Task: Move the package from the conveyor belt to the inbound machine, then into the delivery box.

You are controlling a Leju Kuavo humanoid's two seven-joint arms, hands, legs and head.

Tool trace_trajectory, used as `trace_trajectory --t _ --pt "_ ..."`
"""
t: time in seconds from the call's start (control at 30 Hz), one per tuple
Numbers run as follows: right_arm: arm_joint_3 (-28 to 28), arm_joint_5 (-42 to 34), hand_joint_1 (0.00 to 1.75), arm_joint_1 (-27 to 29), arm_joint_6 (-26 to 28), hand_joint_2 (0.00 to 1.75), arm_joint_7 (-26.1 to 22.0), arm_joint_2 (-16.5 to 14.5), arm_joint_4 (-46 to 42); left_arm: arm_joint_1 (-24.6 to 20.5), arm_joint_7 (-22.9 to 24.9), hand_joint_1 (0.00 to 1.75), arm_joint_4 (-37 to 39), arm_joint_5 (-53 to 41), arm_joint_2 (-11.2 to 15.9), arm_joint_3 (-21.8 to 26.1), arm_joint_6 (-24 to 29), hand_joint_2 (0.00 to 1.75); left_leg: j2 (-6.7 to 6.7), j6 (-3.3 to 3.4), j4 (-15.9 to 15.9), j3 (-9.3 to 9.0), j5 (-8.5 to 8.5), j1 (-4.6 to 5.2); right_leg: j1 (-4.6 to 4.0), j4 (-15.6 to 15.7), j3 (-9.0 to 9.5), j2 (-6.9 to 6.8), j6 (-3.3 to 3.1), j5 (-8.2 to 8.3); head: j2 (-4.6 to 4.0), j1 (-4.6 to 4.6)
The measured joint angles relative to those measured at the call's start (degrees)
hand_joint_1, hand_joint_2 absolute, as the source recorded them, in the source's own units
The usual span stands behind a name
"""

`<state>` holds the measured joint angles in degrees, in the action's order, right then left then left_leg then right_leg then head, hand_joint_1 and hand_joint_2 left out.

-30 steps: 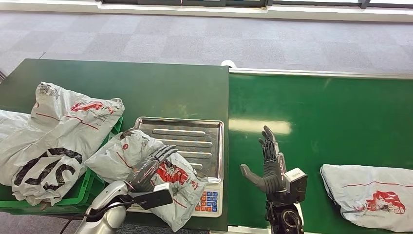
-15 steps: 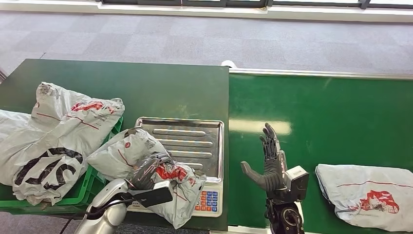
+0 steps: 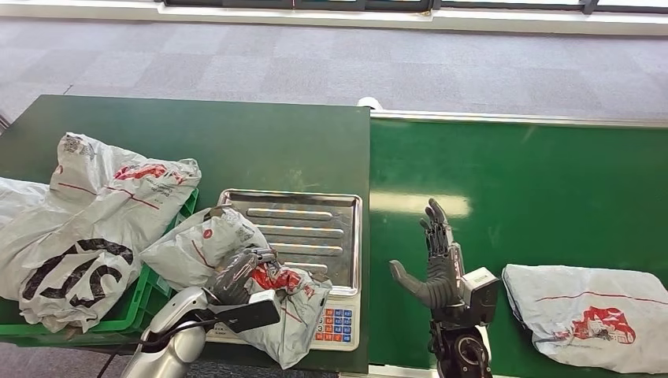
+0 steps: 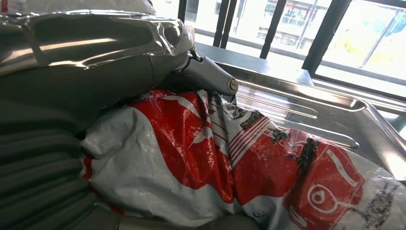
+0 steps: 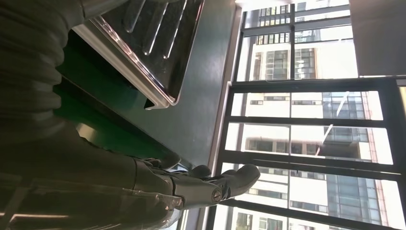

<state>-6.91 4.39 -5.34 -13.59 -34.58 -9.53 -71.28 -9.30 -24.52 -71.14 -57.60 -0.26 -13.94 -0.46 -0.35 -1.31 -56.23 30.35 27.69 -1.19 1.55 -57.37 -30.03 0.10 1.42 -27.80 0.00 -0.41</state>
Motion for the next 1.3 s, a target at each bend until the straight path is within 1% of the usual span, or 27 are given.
trace_trajectory --t 0.07,0.17,0.23,0.37,0.43,0.53,0.6,0.67,0.8,0.9,1.0,1.1,1.17,1.23,1.3 --pt "0.0 0.0 0.0 0.0 0.0 1.75 0.1 0.0 0.0 0.1 -1.0 1.75 0.0 0.3 0.0 0.0 1.6 1.75 0.01 0.0 0.0 0.01 -0.01 0.0 0.0 0.0 -0.01 0.0 0.0 0.02 0.0 -0.01" --pt "0.1 0.0 0.0 0.4 0.0 1.75 0.2 0.0 -0.1 0.7 -4.1 1.75 0.1 1.6 0.0 0.1 6.2 1.75 0.02 0.01 0.0 0.07 -0.05 0.0 0.0 0.0 -0.13 0.02 -0.01 0.08 0.0 -0.01" --pt "0.2 -0.1 0.0 0.7 0.0 1.75 0.3 0.0 -0.2 1.4 -7.0 1.75 0.0 3.3 0.0 0.2 10.7 1.75 0.05 0.02 0.0 0.25 -0.09 -0.01 0.0 0.0 -0.34 0.04 -0.03 0.12 0.0 -0.01" --pt "0.2 -0.5 0.0 1.0 0.0 1.75 0.4 0.0 -0.2 2.3 -13.9 1.75 -3.1 10.1 -0.2 0.9 22.0 1.75 0.05 0.04 -0.1 0.76 -0.17 -0.02 -0.02 0.0 -0.83 0.04 -0.03 0.19 0.0 -0.02" --pt "0.2 -0.7 0.0 1.0 0.1 1.75 0.4 -0.1 -0.2 2.5 -15.1 1.75 -5.6 13.7 -0.2 1.1 27.0 1.75 0.03 0.04 -0.1 0.91 -0.18 -0.02 -0.02 -0.1 -0.95 0.03 -0.03 0.2 0.0 -0.02" --pt "0.0 -1.2 0.0 1.0 0.5 1.75 0.4 -0.1 -0.2 2.8 -15.4 1.75 -9.8 18.6 0.1 0.8 35.3 1.75 0.04 0.04 -0.1 1.09 -0.18 -0.02 -0.02 -0.1 -1.13 0.04 -0.03 0.2 0.0 -0.01" --pt "-0.3 -1.6 0.0 0.9 0.7 1.75 0.3 -0.1 0.0 3.4 -15.5 1.75 -13.9 20.5 0.4 0.7 38.9 1.75 0.05 0.03 -0.1 1.18 -0.18 -0.02 -0.02 -0.1 -1.22 0.04 -0.03 0.2 0.0 -0.02" --pt "-0.6 -2.1 0.0 0.7 1.0 1.75 0.1 -0.1 0.4 3.9 -15.5 1.75 -18.3 23.2 0.7 0.6 40.2 1.75 0.04 0.03 -0.1 1.24 -0.18 -0.02 -0.02 -0.1 -1.28 0.02 -0.03 0.19 0.0 -0.03" --pt "-1.2 -2.7 0.0 0.4 1.4 1.75 -0.4 0.0 1.0 4.8 -15.5 1.75 -25.5 33.0 1.9 -1.2 40.4 1.75 0.05 0.03 -0.1 1.29 -0.17 -0.02 -0.02 -0.1 -1.35 0.03 -0.03 0.19 0.0 -0.02" --pt "-1.5 -2.9 0.0 0.2 1.4 1.75 -0.6 0.1 1.4 5.3 -15.5 1.75 -30.1 33.7 2.2 -1.5 40.4 1.75 0.04 0.03 -0.1 1.3 -0.18 -0.02 -0.02 -0.1 -1.36 0.03 -0.03 0.19 0.0 -0.01" --pt "-1.8 -2.9 0.0 0.1 1.4 1.75 -0.8 0.1 1.7 5.6 -15.5 1.75 -32.8 33.2 2.3 -1.5 40.4 1.75 0.05 0.03 -0.1 1.31 -0.18 -0.02 -0.02 -0.1 -1.36 0.03 -0.03 0.19 0.0 -0.02" --pt "-2.1 -3.1 0.0 -0.2 1.6 1.75 -0.8 0.1 2.1 6.0 -15.5 1.75 -36.3 29.4 1.4 0.0 40.4 1.75 0.05 0.03 -0.1 1.31 -0.18 -0.02 -0.02 -0.1 -1.37 0.04 -0.03 0.19 0.0 -0.02" --pt "-2.3 -3.3 0.0 -0.4 1.8 1.75 -0.8 0.1 2.3 6.1 -15.5 1.75 -39.3 23.2 -0.3 2.8 40.4 1.75 0.05 0.03 -0.1 1.32 -0.18 -0.02 -0.02 -0.1 -1.39 0.04 -0.03 0.19 0.0 -0.02" --pt "-2.6 -3.5 0.0 -0.5 2.2 1.75 -0.8 0.1 2.6 5.6 -15.6 1.75 -41.7 14.4 -2.9 7.5 40.4 1.75 0.05 0.03 -0.1 1.32 -0.18 -0.02 -0.02 -0.1 -1.4 0.04 -0.03 0.19 0.0 -0.02" --pt "-2.8 -3.7 0.0 -0.1 2.6 1.75 -0.9 0.1 2.6 4.7 -15.6 1.75 -42.7 7.4 -5.6 13.8 40.4 1.75 0.06 0.03 -0.1 1.32 -0.18 -0.02 -0.02 -0.1 -1.42 0.04 -0.03 0.19 0.0 -0.02"
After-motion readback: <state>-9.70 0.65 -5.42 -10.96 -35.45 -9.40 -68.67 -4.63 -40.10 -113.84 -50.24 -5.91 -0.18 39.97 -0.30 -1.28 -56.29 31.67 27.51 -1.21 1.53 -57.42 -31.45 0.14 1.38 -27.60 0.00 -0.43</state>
